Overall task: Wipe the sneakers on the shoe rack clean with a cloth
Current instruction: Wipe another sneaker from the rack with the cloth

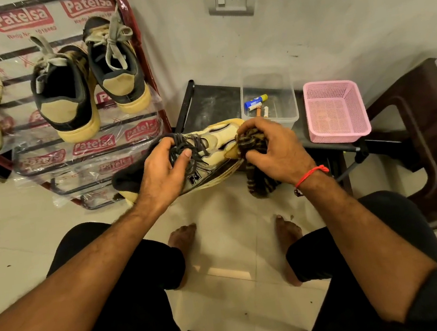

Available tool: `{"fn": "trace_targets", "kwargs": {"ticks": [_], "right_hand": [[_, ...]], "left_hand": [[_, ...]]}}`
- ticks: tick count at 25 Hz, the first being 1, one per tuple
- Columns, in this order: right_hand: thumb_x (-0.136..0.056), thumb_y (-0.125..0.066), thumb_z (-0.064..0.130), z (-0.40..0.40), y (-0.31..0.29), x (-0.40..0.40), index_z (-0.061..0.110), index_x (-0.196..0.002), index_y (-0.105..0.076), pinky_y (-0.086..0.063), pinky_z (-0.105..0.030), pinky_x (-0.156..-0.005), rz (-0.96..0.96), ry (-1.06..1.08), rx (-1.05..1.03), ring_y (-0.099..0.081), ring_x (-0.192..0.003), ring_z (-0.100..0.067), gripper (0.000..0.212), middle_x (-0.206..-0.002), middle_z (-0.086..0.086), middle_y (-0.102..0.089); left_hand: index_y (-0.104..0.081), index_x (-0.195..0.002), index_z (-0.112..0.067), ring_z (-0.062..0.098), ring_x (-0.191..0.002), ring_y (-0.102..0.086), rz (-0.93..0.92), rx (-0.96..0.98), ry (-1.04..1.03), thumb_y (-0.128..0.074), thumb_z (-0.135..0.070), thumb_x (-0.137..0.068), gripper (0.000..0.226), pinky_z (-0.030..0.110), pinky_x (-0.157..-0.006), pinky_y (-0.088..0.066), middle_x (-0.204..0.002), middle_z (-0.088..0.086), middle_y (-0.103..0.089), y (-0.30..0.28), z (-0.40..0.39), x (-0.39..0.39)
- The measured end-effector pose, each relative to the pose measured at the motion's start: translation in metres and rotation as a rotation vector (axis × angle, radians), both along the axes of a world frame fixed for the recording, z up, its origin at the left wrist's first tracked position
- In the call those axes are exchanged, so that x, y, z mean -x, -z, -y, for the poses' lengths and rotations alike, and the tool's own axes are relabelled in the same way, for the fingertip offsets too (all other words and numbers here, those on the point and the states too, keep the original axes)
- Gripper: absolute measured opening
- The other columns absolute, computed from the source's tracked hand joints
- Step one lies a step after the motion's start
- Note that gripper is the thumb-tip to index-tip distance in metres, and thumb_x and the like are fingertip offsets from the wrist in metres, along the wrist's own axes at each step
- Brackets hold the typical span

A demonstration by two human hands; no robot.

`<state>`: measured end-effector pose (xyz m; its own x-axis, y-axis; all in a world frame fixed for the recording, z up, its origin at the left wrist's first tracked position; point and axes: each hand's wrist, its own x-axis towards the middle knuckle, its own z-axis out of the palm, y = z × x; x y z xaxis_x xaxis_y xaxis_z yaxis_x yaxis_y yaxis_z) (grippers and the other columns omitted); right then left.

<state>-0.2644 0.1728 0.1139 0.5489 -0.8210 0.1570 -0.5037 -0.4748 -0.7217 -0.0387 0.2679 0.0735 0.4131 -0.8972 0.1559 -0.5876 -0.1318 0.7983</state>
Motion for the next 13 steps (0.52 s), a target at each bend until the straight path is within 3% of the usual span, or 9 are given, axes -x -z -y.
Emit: {"fn": "trace_targets", "kwargs": {"ticks": [2,4,6,7,9,11,13], "right_hand": [[-0.085,-0.069,0.007,0.001,0.01,-0.008,0.017,-0.131,-0.052,-0.05,-0.033,-0.102,0.046,0.047,0.024,-0.056,-0.113,-0.016,0.05,-0.121,-0.004,-0.059],[-0.086,-0.071,0.009,0.001,0.016,-0.016,0.017,-0.137,-0.043,-0.045,-0.031,-0.106,0.061,0.113,0.0,-0.053,-0.116,-0.015,0.058,-0.125,-0.005,-0.055],[-0.085,-0.074,0.011,-0.005,0.017,-0.023,0.017,-0.139,-0.04,-0.042,-0.025,-0.106,0.073,0.147,-0.037,-0.049,-0.117,-0.012,0.064,-0.128,-0.003,-0.053],[-0.084,-0.075,0.012,-0.012,0.017,-0.027,0.017,-0.139,-0.041,-0.043,-0.023,-0.105,0.079,0.096,-0.044,-0.05,-0.118,-0.012,0.065,-0.128,-0.003,-0.053],[-0.084,-0.073,0.011,-0.031,0.018,-0.038,0.015,-0.137,-0.045,-0.042,-0.026,-0.108,0.035,-0.115,0.001,-0.05,-0.121,-0.014,0.06,-0.13,-0.004,-0.055],[-0.084,-0.069,0.006,-0.037,0.021,-0.044,0.014,-0.136,-0.05,-0.036,-0.025,-0.111,-0.074,-0.266,0.088,-0.048,-0.124,-0.016,0.056,-0.132,-0.006,-0.055],[-0.084,-0.065,0.003,-0.02,0.023,-0.037,0.015,-0.134,-0.053,-0.033,-0.027,-0.112,-0.138,-0.17,0.132,-0.046,-0.126,-0.019,0.052,-0.131,-0.006,-0.054]], "left_hand": [[-0.062,-0.114,-0.017,0.006,-0.081,-0.068,-0.206,-0.115,0.056,-0.066,-0.027,-0.098,0.02,0.03,-0.078,-0.057,-0.103,0.002,-0.072,-0.001,-0.002,0.001],[-0.063,-0.117,-0.026,0.021,-0.092,-0.073,-0.445,-0.222,0.111,-0.075,-0.029,-0.091,0.029,0.043,-0.094,-0.057,-0.108,0.008,-0.076,0.0,-0.005,0.004],[-0.06,-0.124,-0.025,0.024,-0.102,-0.072,-0.71,-0.268,0.139,-0.079,-0.014,-0.087,0.044,0.042,-0.102,-0.051,-0.11,0.004,-0.077,-0.002,-0.006,0.009],[-0.059,-0.129,-0.025,0.026,-0.102,-0.068,-0.807,-0.279,0.114,-0.077,-0.008,-0.086,0.049,0.039,-0.097,-0.05,-0.112,0.005,-0.077,-0.002,-0.004,0.01],[-0.061,-0.131,-0.027,0.027,-0.089,-0.056,-0.939,-0.295,0.078,-0.064,-0.004,-0.095,0.043,0.032,-0.071,-0.045,-0.111,0.01,-0.071,-0.005,-0.002,0.01],[-0.064,-0.126,-0.019,0.017,-0.072,-0.058,-0.99,-0.298,0.096,-0.047,-0.002,-0.102,0.034,0.022,-0.051,-0.042,-0.102,0.014,-0.066,-0.012,-0.003,0.01],[-0.064,-0.118,-0.008,0.01,-0.066,-0.066,-1.06,-0.258,0.088,-0.044,0.0,-0.104,0.026,0.018,-0.049,-0.051,-0.093,0.01,-0.071,-0.019,-0.005,0.011]]}}
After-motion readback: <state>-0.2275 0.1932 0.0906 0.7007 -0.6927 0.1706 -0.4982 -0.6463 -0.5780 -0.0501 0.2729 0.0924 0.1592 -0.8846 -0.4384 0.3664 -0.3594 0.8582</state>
